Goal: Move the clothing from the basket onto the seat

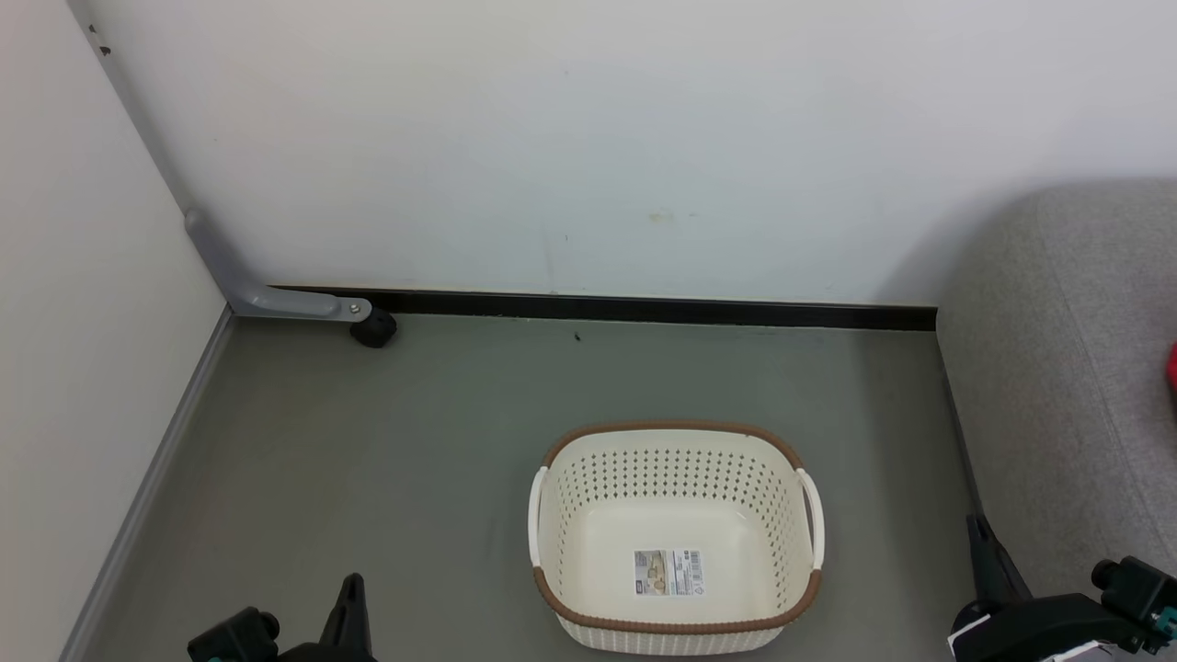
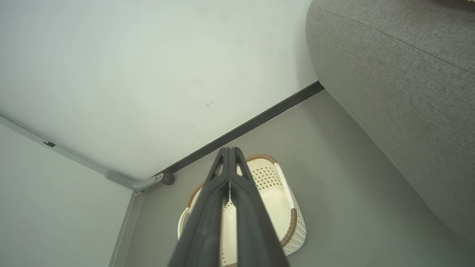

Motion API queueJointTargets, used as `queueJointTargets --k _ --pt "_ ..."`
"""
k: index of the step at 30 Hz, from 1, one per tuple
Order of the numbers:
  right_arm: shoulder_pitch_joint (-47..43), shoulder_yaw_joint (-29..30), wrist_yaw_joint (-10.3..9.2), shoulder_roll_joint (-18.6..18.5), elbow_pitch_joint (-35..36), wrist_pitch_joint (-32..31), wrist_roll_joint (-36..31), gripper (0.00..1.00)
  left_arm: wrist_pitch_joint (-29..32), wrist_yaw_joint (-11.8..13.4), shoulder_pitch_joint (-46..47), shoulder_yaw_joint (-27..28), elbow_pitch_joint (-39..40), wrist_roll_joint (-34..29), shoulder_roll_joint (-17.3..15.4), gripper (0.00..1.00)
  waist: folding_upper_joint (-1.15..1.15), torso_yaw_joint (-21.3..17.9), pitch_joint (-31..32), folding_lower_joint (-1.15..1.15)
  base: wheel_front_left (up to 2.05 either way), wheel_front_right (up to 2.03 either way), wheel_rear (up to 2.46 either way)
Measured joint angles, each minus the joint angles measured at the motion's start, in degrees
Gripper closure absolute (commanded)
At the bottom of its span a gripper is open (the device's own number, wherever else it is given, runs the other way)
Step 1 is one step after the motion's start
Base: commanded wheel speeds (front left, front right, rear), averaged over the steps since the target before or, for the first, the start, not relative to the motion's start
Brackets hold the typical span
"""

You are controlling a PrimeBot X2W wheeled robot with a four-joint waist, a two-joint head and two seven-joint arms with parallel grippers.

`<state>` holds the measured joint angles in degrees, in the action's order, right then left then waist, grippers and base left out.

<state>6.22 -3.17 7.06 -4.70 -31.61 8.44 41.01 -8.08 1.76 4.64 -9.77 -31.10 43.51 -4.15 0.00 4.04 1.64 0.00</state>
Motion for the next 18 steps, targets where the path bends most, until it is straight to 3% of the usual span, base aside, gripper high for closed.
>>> queueJointTargets --k 18 --pt "0.0 2.6 0.00 0.4 3.3 -3.6 11.5 1.00 3.5 -2.2 0.0 3.4 3.3 10.9 0.5 1.00 0.00 -0.9 -0.4 0.00 0.00 0.00 0.00"
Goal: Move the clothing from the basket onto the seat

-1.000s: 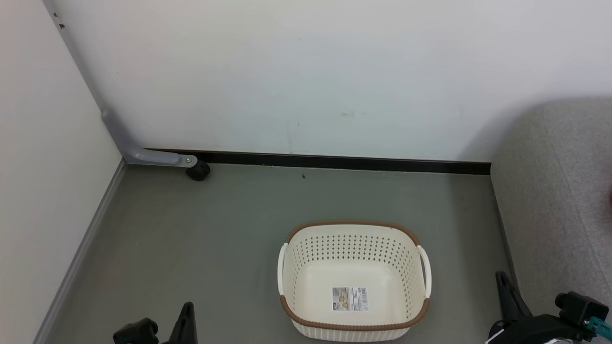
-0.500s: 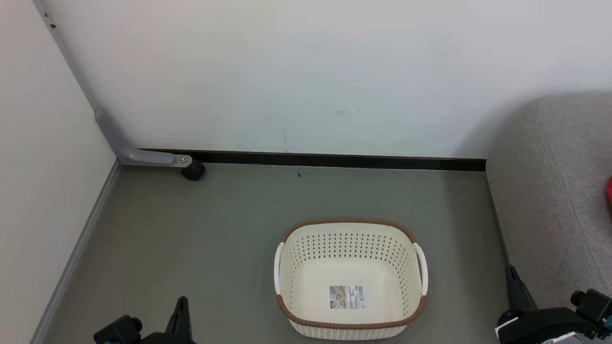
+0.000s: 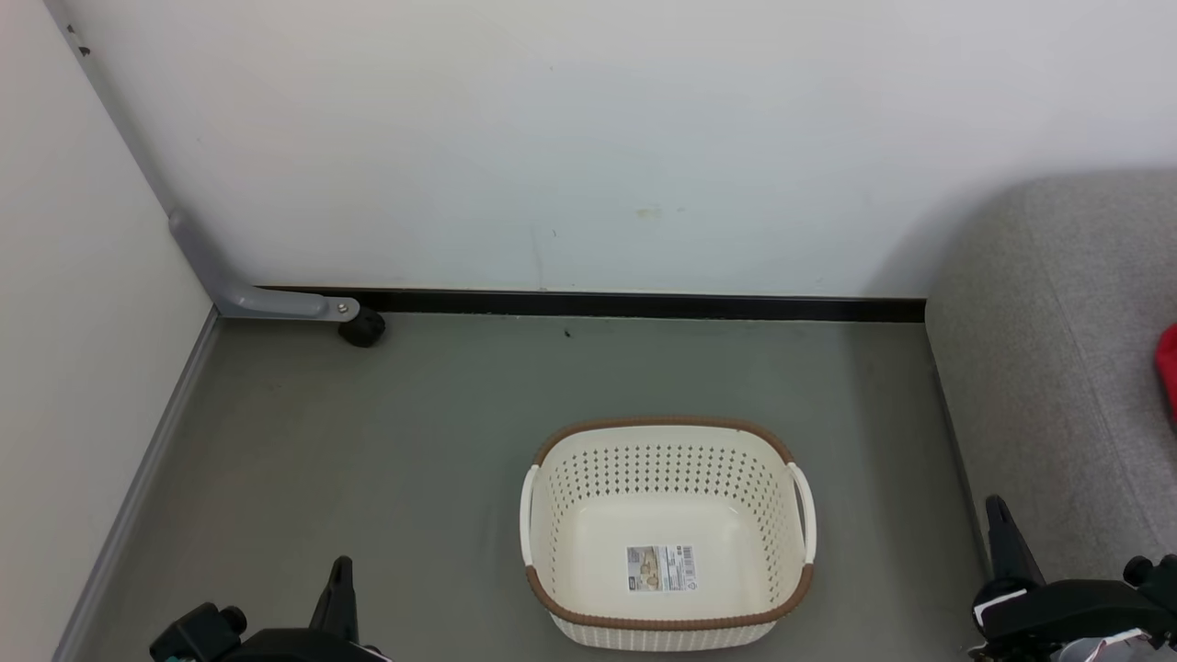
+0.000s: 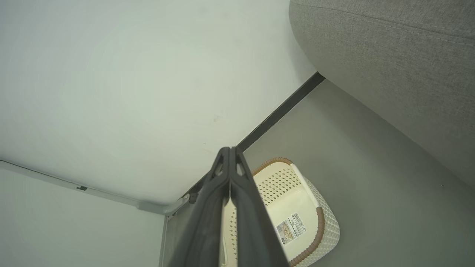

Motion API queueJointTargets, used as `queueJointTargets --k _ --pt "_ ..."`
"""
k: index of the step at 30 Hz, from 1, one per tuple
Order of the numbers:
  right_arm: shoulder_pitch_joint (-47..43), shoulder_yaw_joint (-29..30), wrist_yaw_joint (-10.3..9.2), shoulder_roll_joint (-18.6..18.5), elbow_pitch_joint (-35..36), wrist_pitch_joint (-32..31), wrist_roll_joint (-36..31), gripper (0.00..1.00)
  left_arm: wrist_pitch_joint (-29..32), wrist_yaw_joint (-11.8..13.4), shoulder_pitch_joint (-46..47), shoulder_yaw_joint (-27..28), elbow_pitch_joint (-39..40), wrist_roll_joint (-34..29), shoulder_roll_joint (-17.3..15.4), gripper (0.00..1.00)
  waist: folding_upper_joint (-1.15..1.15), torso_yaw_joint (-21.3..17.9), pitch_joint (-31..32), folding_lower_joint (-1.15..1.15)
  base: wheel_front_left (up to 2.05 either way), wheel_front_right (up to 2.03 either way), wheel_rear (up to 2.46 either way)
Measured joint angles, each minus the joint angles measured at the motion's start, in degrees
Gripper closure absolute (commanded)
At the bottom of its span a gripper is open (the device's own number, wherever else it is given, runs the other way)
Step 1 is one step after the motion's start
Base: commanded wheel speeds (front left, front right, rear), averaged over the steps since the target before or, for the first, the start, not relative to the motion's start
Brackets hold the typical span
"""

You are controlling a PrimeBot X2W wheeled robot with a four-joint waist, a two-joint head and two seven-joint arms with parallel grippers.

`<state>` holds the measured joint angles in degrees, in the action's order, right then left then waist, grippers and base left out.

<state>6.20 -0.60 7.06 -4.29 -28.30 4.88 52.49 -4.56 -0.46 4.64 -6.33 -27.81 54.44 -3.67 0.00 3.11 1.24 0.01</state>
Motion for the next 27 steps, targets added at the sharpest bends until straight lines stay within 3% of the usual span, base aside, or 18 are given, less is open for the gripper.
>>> queueJointTargets --k 27 --pt "0.0 4.2 0.00 0.9 5.4 -5.4 19.1 1.00 5.5 -3.2 0.0 5.6 5.1 17.9 0.6 1.00 0.00 -1.5 -0.7 0.00 0.00 0.00 0.00"
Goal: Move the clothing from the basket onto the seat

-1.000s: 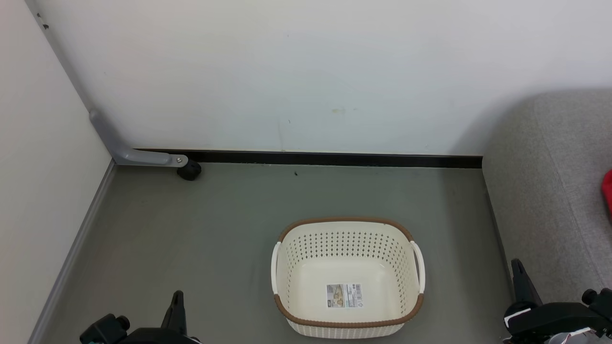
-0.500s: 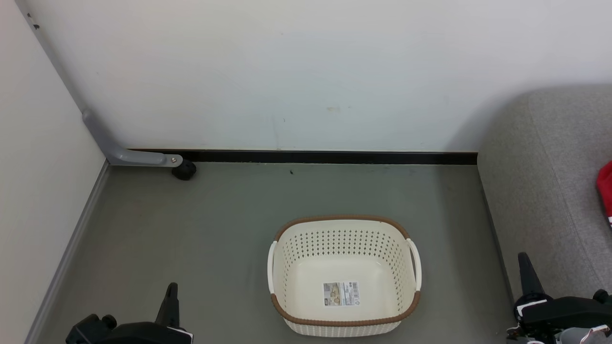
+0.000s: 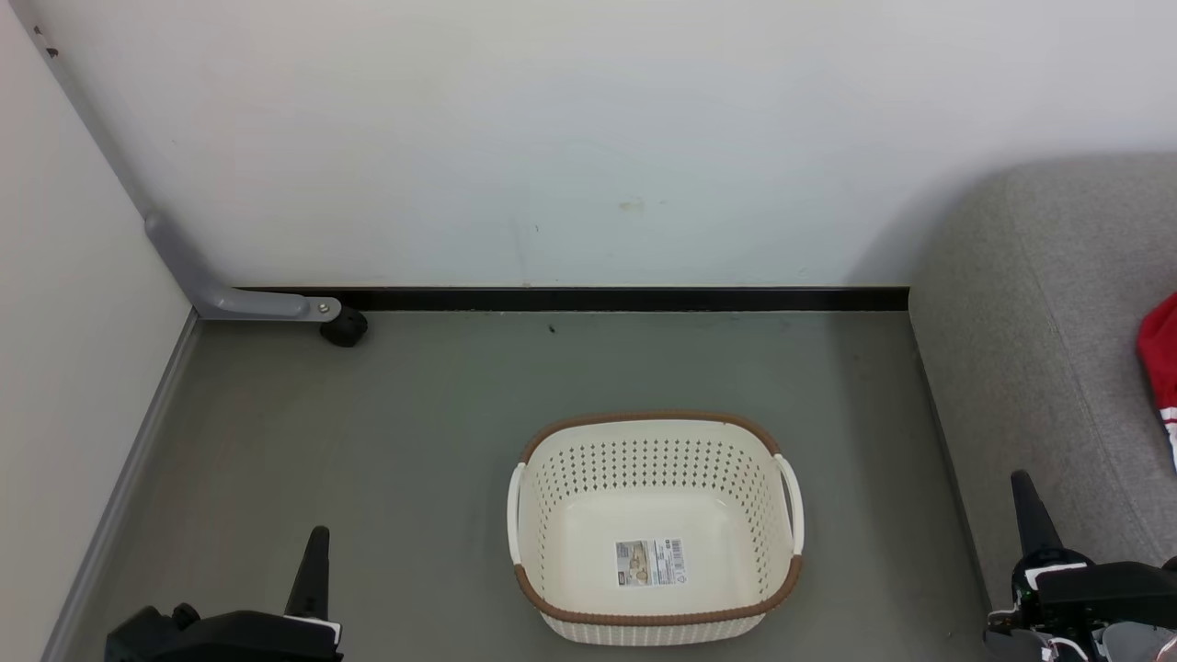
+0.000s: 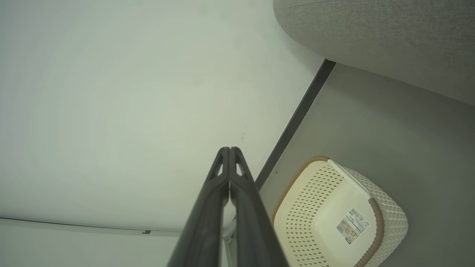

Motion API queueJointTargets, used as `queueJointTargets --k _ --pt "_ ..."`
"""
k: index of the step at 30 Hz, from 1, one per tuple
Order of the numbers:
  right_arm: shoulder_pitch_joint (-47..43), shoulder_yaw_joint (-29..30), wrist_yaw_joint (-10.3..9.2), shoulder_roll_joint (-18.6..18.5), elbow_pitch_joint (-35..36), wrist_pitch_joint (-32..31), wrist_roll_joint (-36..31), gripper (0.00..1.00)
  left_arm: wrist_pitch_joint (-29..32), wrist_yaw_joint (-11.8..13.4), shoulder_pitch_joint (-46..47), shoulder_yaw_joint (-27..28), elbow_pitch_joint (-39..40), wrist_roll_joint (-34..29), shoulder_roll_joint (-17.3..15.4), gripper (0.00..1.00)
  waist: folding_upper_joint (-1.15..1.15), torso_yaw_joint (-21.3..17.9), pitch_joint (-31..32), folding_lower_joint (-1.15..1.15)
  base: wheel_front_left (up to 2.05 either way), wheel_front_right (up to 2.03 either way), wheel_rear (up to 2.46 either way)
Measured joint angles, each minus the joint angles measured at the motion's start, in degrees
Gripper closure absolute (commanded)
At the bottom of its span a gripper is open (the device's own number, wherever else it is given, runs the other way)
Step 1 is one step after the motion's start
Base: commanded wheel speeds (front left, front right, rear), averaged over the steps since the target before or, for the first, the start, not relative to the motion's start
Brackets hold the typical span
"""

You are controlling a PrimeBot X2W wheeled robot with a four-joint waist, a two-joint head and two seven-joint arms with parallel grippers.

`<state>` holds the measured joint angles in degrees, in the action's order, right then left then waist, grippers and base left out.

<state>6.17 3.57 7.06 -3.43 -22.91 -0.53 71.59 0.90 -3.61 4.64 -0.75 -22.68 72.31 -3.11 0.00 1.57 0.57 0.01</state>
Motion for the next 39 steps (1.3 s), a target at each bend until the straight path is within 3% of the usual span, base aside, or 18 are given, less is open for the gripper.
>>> queueJointTargets --k 27,39 --pt "-0.1 3.9 0.00 0.8 5.0 -5.5 18.4 1.00 5.2 -3.0 0.0 5.4 4.7 17.6 0.6 1.00 0.00 -1.5 -0.6 0.00 0.00 0.00 0.00" --pt "-0.1 4.3 0.00 0.9 5.5 -6.0 19.7 1.00 5.6 -3.5 0.0 5.7 5.2 18.5 0.7 1.00 0.00 -1.6 -0.7 -0.01 0.00 0.00 0.00"
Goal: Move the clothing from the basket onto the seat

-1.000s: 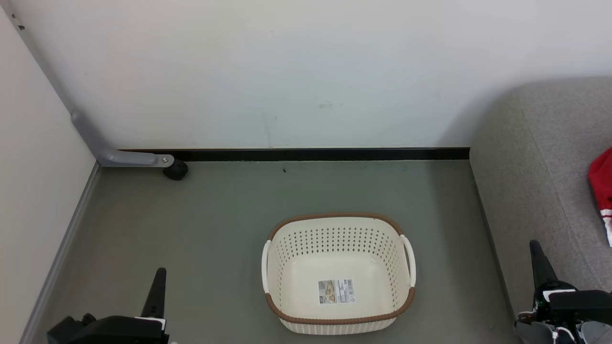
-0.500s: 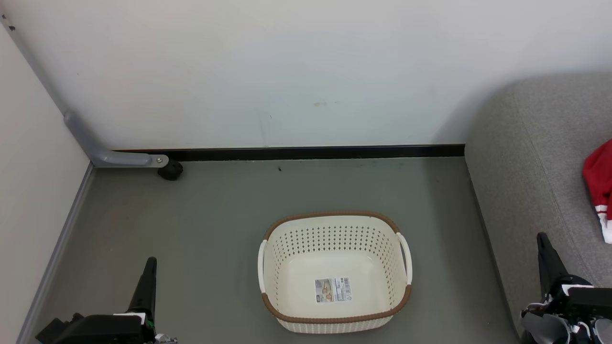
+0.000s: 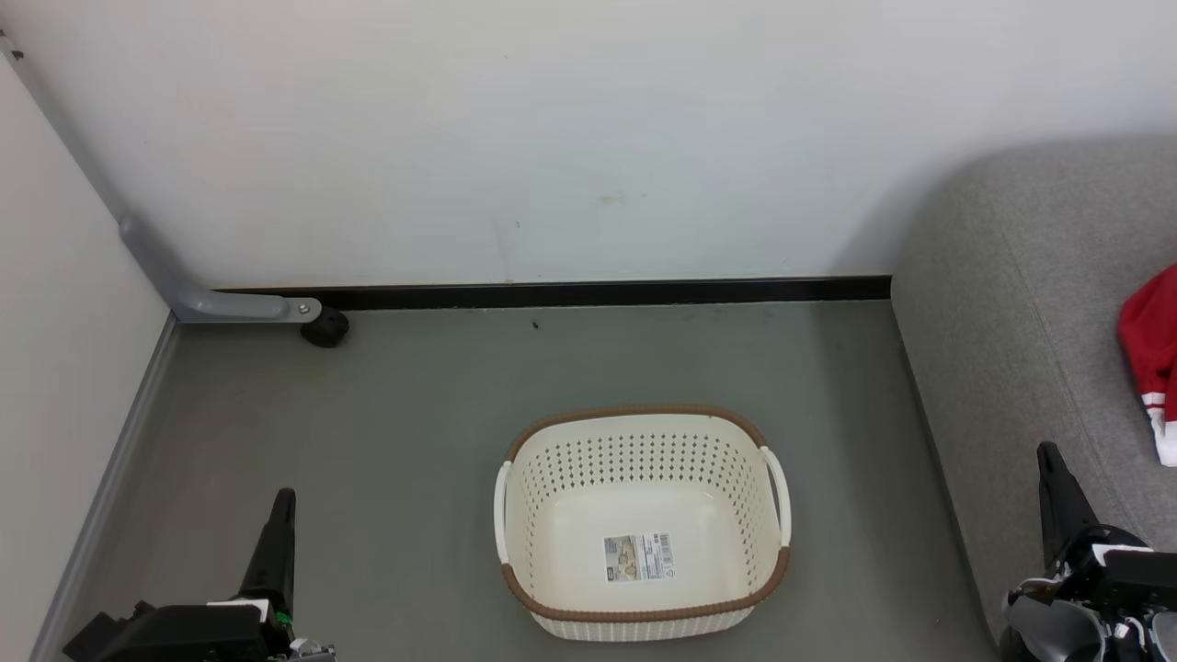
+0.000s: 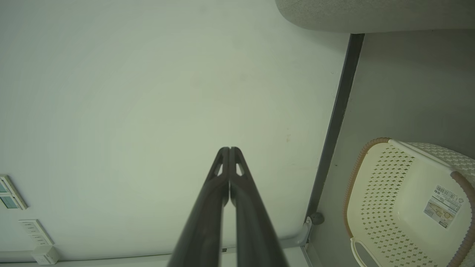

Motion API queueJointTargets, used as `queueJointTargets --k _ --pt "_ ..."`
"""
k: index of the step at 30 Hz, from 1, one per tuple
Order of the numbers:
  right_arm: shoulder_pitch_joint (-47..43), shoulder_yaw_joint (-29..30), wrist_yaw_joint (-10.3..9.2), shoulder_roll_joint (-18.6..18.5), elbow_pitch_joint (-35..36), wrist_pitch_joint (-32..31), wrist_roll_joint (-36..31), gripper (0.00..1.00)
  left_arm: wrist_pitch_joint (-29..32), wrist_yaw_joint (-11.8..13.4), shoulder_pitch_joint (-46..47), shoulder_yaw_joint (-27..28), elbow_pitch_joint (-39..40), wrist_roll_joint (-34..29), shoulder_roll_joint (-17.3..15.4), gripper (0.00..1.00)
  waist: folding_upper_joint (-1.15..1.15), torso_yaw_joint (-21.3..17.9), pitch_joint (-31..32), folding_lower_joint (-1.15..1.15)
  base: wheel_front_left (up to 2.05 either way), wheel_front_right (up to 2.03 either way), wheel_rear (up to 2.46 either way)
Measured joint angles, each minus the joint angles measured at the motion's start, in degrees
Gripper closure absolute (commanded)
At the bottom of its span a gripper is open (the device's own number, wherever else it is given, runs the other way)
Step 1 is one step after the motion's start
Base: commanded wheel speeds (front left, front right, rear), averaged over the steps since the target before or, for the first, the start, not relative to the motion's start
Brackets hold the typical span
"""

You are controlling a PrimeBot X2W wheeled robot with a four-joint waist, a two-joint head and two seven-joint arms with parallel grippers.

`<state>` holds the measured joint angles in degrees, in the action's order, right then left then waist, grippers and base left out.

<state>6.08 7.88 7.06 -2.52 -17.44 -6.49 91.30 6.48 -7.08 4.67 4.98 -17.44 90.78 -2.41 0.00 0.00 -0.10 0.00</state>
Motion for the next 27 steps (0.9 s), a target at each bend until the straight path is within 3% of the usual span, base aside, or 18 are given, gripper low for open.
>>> queueJointTargets --k 27 --pt "-0.1 0.0 0.00 0.0 0.0 0.0 0.0 1.00 0.0 0.0 0.0 0.0 0.1 0.0 0.0 1.00 0.00 0.0 0.0 0.00 0.00 0.00 0.00"
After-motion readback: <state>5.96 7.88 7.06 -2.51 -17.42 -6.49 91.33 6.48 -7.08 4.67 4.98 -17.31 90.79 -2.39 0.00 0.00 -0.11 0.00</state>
